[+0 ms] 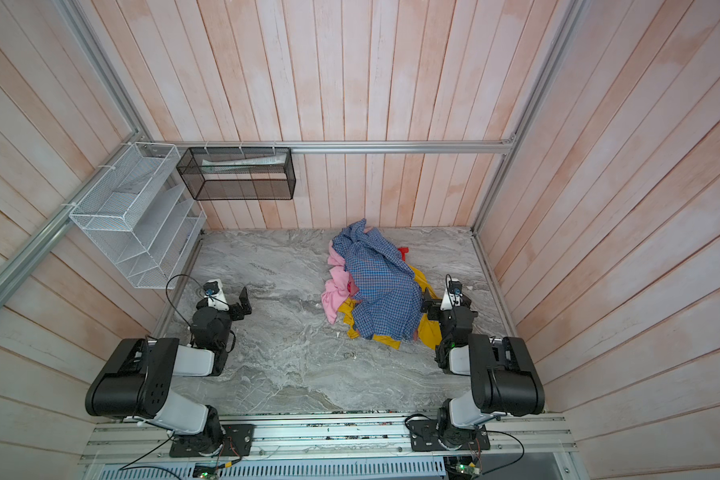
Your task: Pick out a specific cloth from the pile
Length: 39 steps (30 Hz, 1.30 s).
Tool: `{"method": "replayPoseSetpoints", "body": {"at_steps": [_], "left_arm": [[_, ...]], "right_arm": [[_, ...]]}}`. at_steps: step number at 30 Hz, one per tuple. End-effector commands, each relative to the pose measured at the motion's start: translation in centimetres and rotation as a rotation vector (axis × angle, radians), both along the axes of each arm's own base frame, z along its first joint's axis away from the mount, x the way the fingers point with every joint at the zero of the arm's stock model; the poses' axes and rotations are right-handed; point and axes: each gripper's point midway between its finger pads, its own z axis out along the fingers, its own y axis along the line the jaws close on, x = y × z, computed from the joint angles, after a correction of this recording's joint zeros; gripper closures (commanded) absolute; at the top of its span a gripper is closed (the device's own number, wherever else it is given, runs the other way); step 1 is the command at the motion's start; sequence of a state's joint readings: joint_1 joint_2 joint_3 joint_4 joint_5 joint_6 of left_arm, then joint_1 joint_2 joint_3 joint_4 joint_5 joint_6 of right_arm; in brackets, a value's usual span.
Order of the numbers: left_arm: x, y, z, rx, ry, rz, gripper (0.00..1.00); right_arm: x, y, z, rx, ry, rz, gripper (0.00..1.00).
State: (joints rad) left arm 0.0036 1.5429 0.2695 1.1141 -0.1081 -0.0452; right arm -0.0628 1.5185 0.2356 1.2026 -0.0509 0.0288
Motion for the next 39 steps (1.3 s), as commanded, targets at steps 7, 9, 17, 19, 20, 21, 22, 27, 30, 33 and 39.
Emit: {"method": "replayPoseSetpoints", "body": {"at_steps": [7, 9, 17, 19, 20, 21, 22, 27, 30, 33, 39], "left_arm": [[2.0, 1.1, 1.5, -0.069, 0.148, 0.08, 0.0], [2.7, 1.1, 1.7, -0.133, 0.256, 0.087, 0.0], [2.6, -3.3, 4.0, -0.427, 0.277, -0.085, 0.0], [2.4, -5.0, 4.1, -0.486, 0.277, -0.158, 0.0], [2.4, -5.6, 4.1, -0.504, 0.28, -0.18, 0.0], [2.3, -6.6, 3.9, -0.512, 0.291, -0.203, 0.0], [2.2, -7.4, 3.8, -0.51, 0.301, -0.219, 0.0], [1.5, -13.6, 3.4, -0.462, 0.372, -0.366, 0.03], [0.8, -17.2, 3.0, -0.463, 0.412, -0.443, 0.04], [0.4, -20.5, 2.4, -0.449, 0.455, -0.506, 0.04], [1.1, -26.0, 0.5, -0.433, 0.595, -0.642, 0.09]], "right_arm": [[1.1, -3.0, 2.2, 0.123, 0.046, -0.144, 0.02], [1.3, -3.3, 2.7, 0.187, 0.113, -0.15, 0.02], [0.5, 0.8, 8.5, 0.367, 0.131, 0.054, 0.09], [0.2, 2.1, 10.4, 0.399, 0.114, 0.117, 0.13], [-0.1, 3.0, 11.5, 0.4, 0.111, 0.145, 0.15], [-0.3, 3.5, 12.2, 0.382, 0.109, 0.162, 0.15], [-0.6, 4.4, 12.7, 0.361, 0.113, 0.176, 0.15], [-1.6, 9.6, 15.0, 0.262, 0.083, 0.306, 0.15], [-1.7, 11.9, 14.9, 0.242, 0.079, 0.364, 0.15], [-1.3, 13.5, 14.4, 0.222, 0.095, 0.397, 0.15], [-0.6, 13.3, 13.7, 0.184, 0.115, 0.355, 0.16]]}}
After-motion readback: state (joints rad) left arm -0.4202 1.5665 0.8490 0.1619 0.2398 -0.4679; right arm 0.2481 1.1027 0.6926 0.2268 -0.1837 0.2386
